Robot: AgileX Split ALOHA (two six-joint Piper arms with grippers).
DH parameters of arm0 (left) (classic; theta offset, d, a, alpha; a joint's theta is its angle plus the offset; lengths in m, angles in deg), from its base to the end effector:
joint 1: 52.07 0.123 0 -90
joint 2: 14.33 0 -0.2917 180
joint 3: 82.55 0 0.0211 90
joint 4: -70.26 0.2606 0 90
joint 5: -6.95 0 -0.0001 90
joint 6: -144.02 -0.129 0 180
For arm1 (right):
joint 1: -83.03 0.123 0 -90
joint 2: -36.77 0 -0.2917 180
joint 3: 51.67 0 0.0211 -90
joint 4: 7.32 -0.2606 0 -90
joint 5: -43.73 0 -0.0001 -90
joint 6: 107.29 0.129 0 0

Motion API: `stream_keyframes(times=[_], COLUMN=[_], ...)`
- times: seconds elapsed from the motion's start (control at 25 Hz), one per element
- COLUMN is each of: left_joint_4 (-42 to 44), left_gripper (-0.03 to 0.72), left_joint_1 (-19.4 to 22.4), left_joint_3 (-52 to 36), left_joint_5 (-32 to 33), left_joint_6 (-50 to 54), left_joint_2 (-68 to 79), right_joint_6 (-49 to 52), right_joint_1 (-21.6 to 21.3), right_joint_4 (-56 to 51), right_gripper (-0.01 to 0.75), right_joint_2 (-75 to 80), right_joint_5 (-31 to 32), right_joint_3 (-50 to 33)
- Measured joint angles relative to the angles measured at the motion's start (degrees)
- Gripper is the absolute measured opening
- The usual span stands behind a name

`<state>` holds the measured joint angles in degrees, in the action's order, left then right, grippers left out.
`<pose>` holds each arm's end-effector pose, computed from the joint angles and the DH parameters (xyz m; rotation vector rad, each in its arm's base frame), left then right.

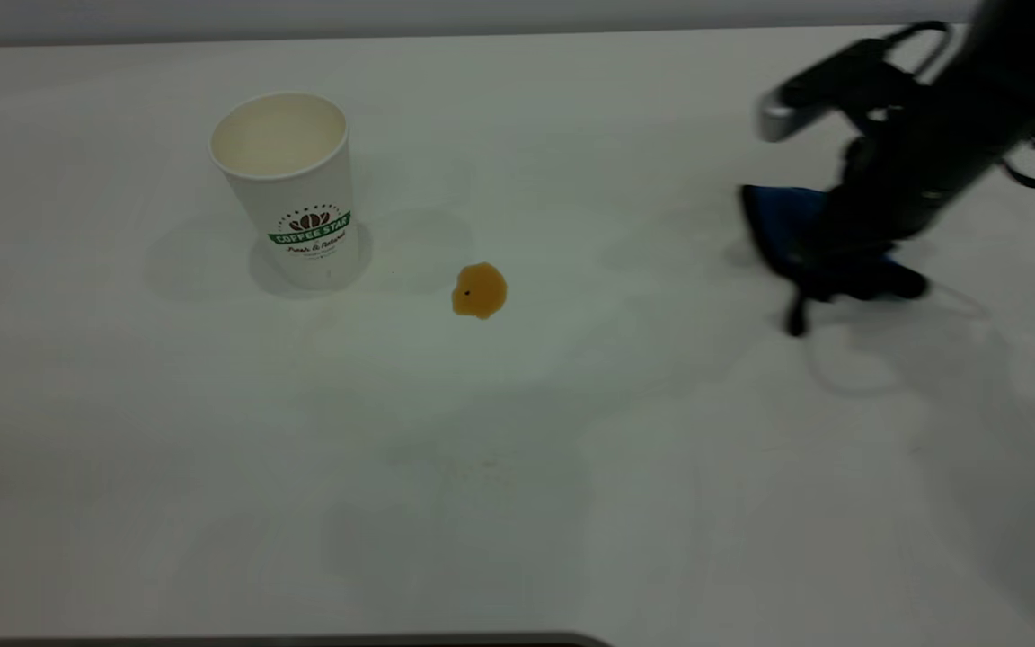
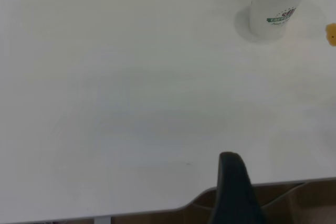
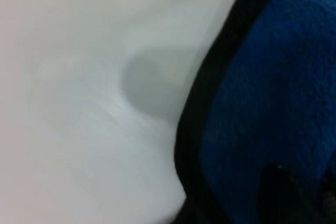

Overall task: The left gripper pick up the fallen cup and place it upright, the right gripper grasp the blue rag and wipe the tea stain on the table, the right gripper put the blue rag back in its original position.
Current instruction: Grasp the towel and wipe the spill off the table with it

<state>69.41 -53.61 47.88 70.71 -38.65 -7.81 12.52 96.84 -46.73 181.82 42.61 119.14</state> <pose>0.0265 -0.0024 0.2547 0.0780 2.0902 -0.0059 0.4171 0.1009 -0.0508 -0.7925 2.5580 -0.0551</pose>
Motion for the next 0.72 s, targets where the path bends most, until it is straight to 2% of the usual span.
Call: stream_keyframes(times=[0.2, 0.44, 0.72], left_joint_4=[0.0, 0.0, 0.0], left_gripper=[0.523, 0.523, 0.523], left_joint_1=[0.0, 0.0, 0.0], left_joint_3=[0.0, 0.0, 0.0], left_joint_5=[0.0, 0.0, 0.0], left_joint_6=[0.0, 0.0, 0.0], left_joint_2=[0.0, 0.0, 0.0], right_joint_6=[0.0, 0.1, 3.4], right_joint_1=[8.1, 14.9, 20.1], right_joint_4=[0.0, 0.0, 0.0], right_gripper=[0.054, 0.054, 0.054], right_joint_2=[4.3, 10.2, 11.1], right_joint_5=[4.1, 10.7, 20.4], right_joint_3=[10.7, 24.2, 27.0])
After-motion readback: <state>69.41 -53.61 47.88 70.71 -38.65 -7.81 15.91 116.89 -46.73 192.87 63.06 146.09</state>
